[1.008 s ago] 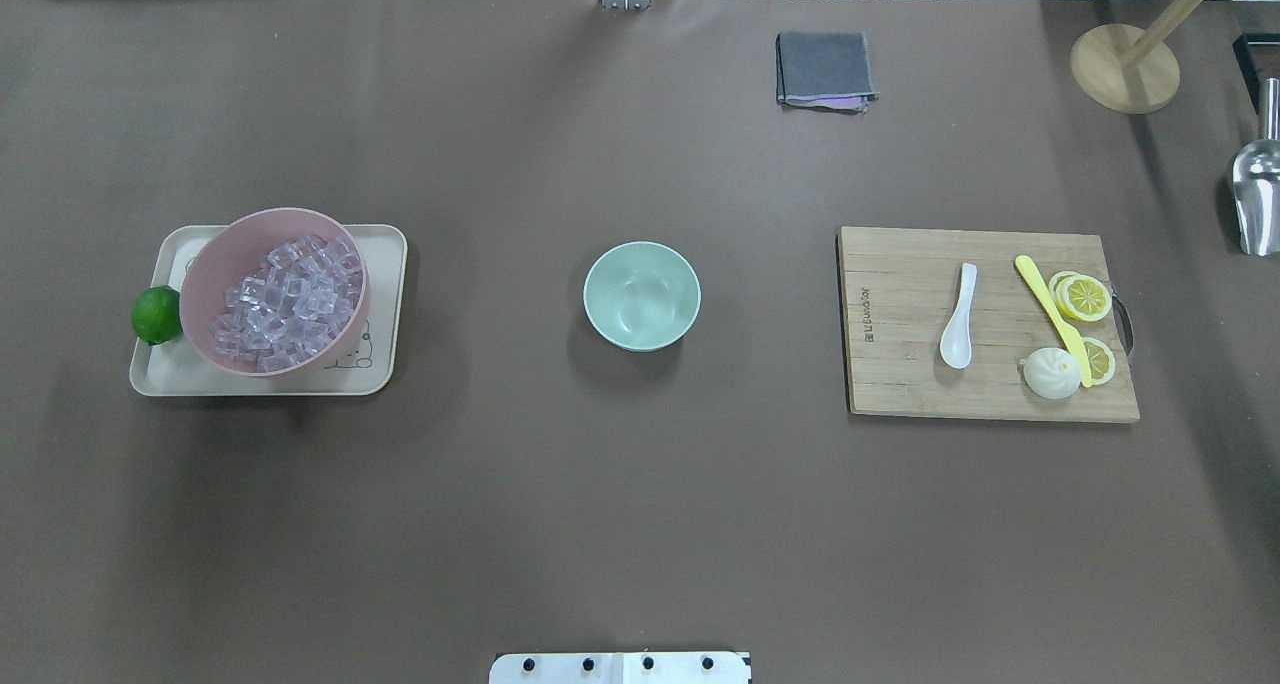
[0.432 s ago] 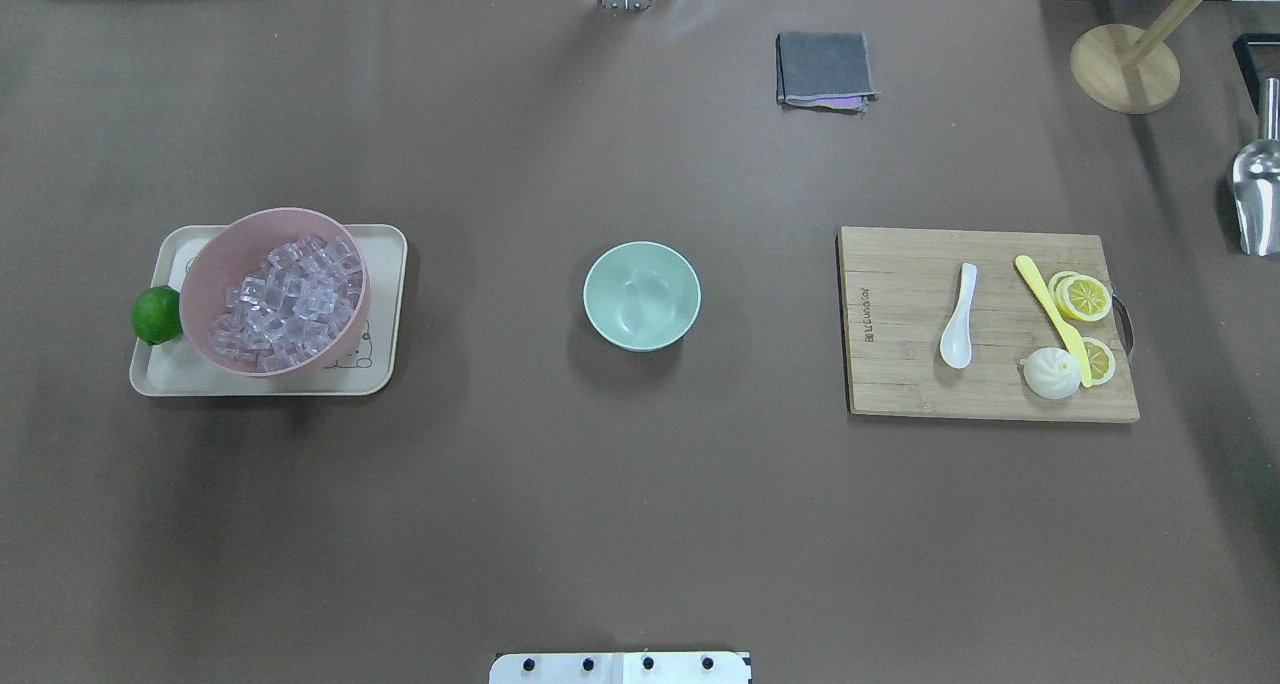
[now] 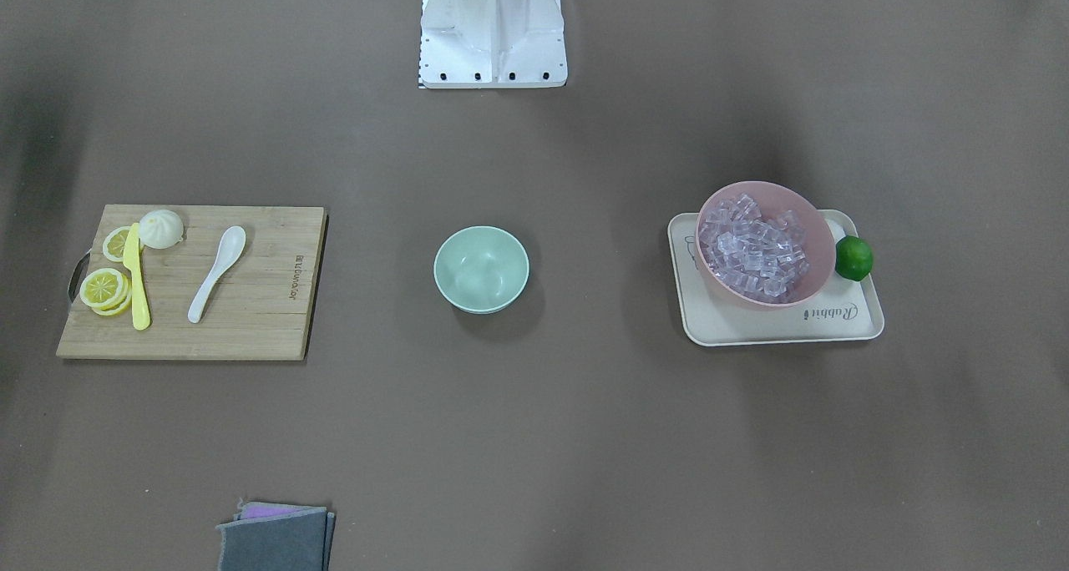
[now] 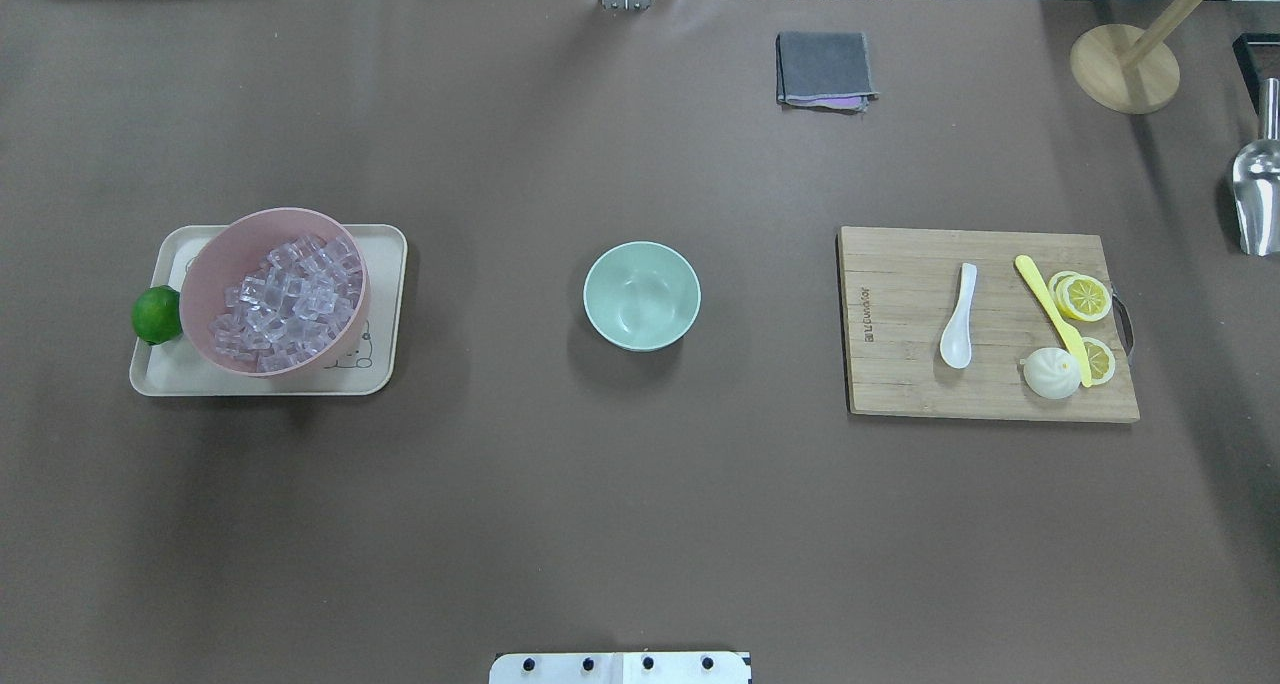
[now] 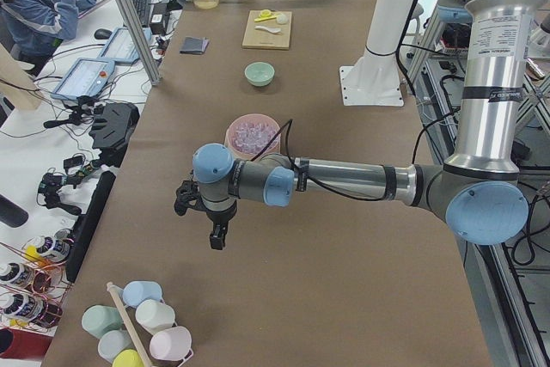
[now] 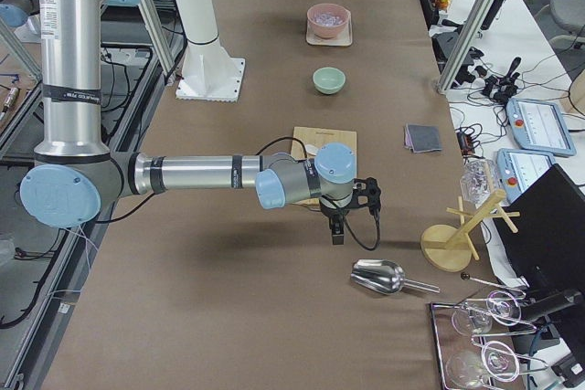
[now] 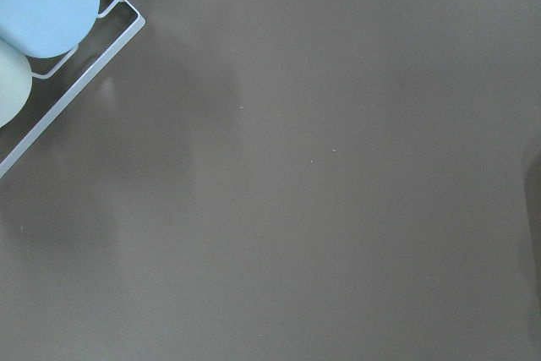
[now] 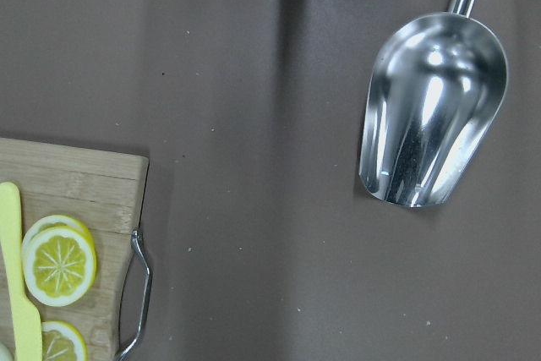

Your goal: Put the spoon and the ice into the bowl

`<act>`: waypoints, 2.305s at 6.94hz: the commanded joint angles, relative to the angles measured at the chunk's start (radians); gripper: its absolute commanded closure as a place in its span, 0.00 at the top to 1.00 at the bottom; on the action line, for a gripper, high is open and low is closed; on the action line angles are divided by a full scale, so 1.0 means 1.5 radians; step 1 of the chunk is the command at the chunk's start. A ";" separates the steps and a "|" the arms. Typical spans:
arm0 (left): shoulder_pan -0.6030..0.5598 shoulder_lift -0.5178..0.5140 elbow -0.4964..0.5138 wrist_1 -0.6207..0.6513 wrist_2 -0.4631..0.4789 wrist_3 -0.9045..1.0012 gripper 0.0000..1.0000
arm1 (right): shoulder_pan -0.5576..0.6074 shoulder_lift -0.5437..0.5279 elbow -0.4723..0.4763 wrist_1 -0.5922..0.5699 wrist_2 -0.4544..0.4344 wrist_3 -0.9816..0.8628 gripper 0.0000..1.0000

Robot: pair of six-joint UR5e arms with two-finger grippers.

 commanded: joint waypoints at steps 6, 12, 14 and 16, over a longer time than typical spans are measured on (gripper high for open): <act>0.038 -0.085 -0.054 -0.037 -0.042 -0.147 0.97 | -0.129 0.073 0.006 0.091 0.055 0.177 1.00; 0.178 -0.157 -0.068 -0.147 -0.005 -0.216 0.98 | -0.358 0.182 0.008 0.110 -0.132 0.521 0.92; 0.205 -0.172 -0.065 -0.146 0.015 -0.252 0.98 | -0.390 0.179 -0.001 0.109 -0.160 0.570 0.74; 0.209 -0.172 -0.062 -0.145 0.017 -0.253 0.97 | -0.400 0.176 -0.022 0.109 -0.164 0.589 0.60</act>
